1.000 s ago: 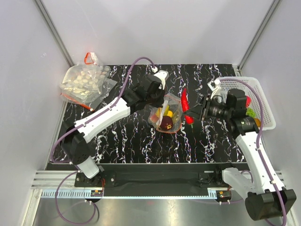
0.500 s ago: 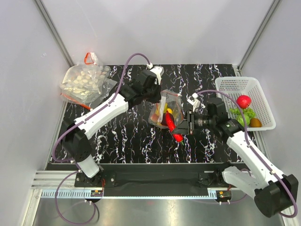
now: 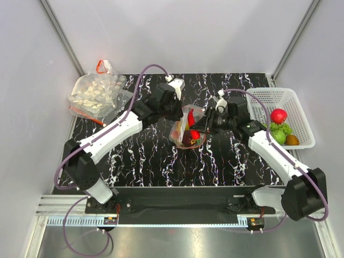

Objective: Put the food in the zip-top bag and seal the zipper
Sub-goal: Place the fake vegetable in the zipper food storage bag.

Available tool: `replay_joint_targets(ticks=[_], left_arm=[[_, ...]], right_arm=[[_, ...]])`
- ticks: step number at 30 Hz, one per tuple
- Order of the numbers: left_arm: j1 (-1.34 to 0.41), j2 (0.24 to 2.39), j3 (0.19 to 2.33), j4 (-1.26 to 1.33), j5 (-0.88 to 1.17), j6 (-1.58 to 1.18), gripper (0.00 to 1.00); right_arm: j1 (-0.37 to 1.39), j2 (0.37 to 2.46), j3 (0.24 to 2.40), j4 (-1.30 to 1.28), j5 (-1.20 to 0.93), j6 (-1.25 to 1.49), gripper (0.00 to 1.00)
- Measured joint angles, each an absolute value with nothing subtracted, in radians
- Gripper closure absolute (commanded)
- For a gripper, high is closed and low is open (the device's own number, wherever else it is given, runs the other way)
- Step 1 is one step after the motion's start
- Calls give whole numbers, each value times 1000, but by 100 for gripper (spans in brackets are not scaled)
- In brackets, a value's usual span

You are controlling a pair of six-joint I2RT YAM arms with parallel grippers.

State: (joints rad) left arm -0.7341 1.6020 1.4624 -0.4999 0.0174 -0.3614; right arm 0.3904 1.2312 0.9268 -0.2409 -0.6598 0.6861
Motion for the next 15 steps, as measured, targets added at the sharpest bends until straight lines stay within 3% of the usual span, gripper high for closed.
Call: replay_joint_targets(ticks=[2,3,7,9,12,15], left_arm=[[-734,1589,1462,-498,20,-364,100],[-734,1583,1462,-498,21,-366,100],[-734,1560,1462,-498,37,-372,100],[-734,1553,1462,-498,50,-376,100],[-734,1551,1462,-499,57,-379,100],[-733,1551,1462,-501,57,-379,100]], right_arm=[[391,1270,945,-202,-629,715,65],[391,1291,951,-182,-607,734,45],[393,1332,964,-165,-538,750,19],[397,1339,980,-177,-511,744,19],[407,1336,1026,-212,-485,718,37],[418,1307,1057,-258,-460,678,46]])
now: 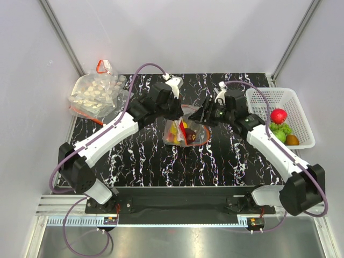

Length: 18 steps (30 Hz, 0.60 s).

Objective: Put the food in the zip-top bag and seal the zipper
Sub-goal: Place the fake vegetable in the zipper food storage bag, then adjust the zipper food storage bag at the center of the board.

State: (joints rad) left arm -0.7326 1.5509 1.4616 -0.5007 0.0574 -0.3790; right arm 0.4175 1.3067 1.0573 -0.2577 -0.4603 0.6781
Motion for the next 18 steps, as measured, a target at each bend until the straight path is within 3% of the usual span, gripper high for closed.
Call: replay_joint_targets(ticks=[5,13,18], left_arm=[[-723,1551,1462,-501,57,-383,100],[-714,1551,1462,-501,57,-385,100],[-714,1551,1462,-501,56,-385,100]], right_arm=[[420,1212,1102,-416,-379,580,51],[421,1164,1124,-580,-281,442,37],[439,1178,1056,-590,-280,414,41]])
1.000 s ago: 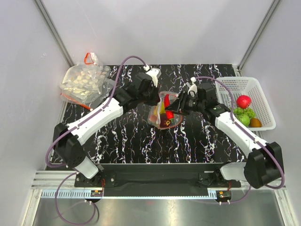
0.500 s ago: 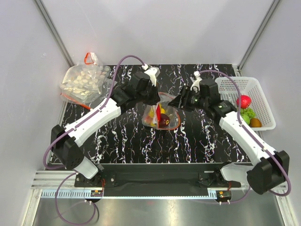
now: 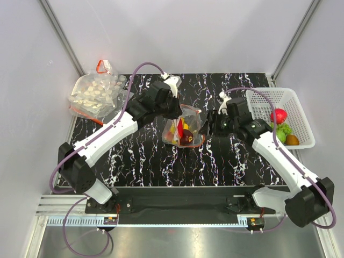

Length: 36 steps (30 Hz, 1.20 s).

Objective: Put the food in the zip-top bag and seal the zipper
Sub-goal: Adjust the zipper food storage bag at the center of the board.

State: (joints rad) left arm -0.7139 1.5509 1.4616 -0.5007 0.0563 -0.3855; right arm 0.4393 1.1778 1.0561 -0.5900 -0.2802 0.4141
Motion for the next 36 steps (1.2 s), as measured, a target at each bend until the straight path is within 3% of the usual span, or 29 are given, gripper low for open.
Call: replay_joint_targets(ticks=[4,5,8,9,28,36], left_arm=[[-714,1551,1462,-501,56,-385,100],[-714,1551,1462,-501,56,-385,100],[-714,1551,1462,-501,56,-385,100],[-714,1551,1462,-502,56,-385,100],[-859,1551,1472,-529,77,-394,99],[-743,1531,1361,-508,111,-417,80]], right_arm=[[449,1214,1007,-586,-281,412,56],[451,1224,999,-580,-281,414,67],[455,1243,990,-570,-281,414,87],[455,1245,989,-569,-281,416,100],[458,1161,1137,-516,-243,450,100],[458,1240,1082,-457,-254,472,100]])
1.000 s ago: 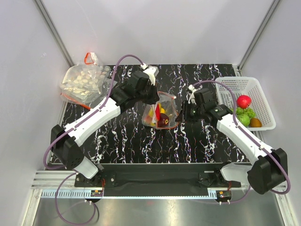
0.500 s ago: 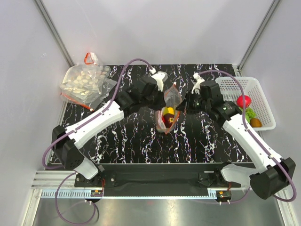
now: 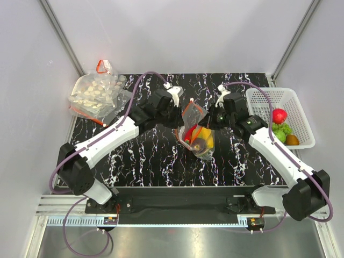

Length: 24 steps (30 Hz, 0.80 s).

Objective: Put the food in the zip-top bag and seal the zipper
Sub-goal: Adjust the zipper food storage bag at the center of the board.

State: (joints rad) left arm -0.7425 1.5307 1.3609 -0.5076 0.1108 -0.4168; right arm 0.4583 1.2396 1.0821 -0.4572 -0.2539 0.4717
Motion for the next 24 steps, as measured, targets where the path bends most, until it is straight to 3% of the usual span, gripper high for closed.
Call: replay_joint_targets(ticks=[7,14,19,24], left_arm=[[-755,1516,1326,-445,163,-431,70],[-754,1512,1305,-408,189,-446,93],[-754,1512,1300,-408,179,-442,100],[-744,1498,1302,-424,145,-436,100]], right_arm=[[458,1247,1077,-424,-274,476,100],[458,1241,1076,-412,-293,476,99],[458,1223,1076,-412,-299,474,77],[458,1213,1076,-416,-274,466,69]])
